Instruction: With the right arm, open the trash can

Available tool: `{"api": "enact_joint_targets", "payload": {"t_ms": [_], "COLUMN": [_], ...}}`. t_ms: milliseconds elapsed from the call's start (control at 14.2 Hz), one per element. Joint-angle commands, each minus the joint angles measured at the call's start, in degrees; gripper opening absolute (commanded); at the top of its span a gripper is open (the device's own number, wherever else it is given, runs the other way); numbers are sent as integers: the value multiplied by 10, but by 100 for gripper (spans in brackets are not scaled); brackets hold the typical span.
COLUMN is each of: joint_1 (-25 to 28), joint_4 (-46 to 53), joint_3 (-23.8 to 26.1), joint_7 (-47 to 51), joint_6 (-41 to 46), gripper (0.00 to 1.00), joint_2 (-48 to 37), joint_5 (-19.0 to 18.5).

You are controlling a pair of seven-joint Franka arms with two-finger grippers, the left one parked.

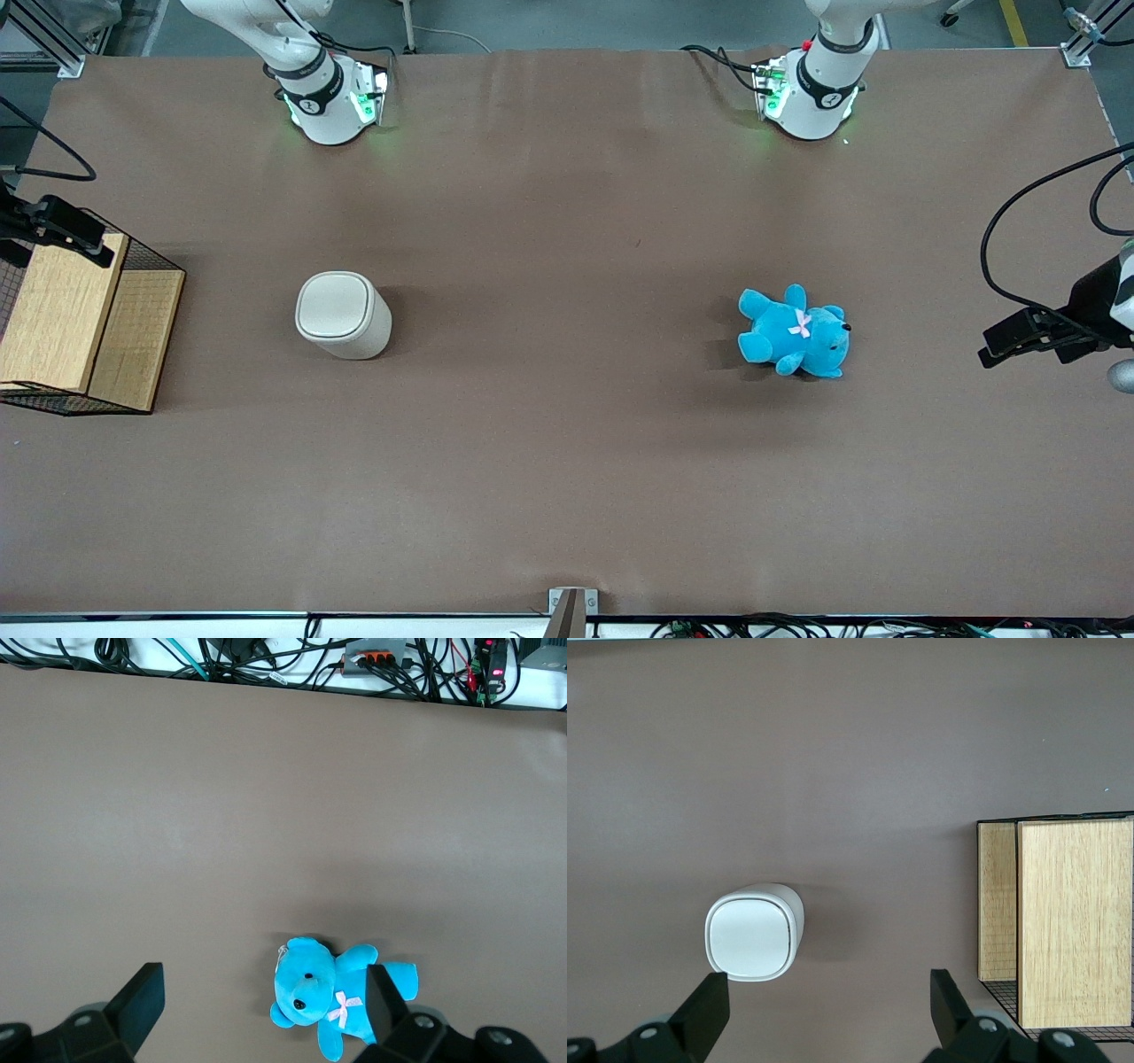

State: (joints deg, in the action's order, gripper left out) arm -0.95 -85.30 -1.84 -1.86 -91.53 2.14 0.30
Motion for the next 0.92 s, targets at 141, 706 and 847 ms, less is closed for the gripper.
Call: {"api": "enact_joint_targets", "payload": {"t_ms": [141,706,847], "joint_1": [-1,14,28], "joint_4": [-5,-3,-7], "joint_3": [7,9,8], "joint_7": [-4,4,6], "joint_6": [-3,-22,-9], "gripper": [100,100,100], "joint_2": [18,60,66], "joint_5": [2,4,2]}}
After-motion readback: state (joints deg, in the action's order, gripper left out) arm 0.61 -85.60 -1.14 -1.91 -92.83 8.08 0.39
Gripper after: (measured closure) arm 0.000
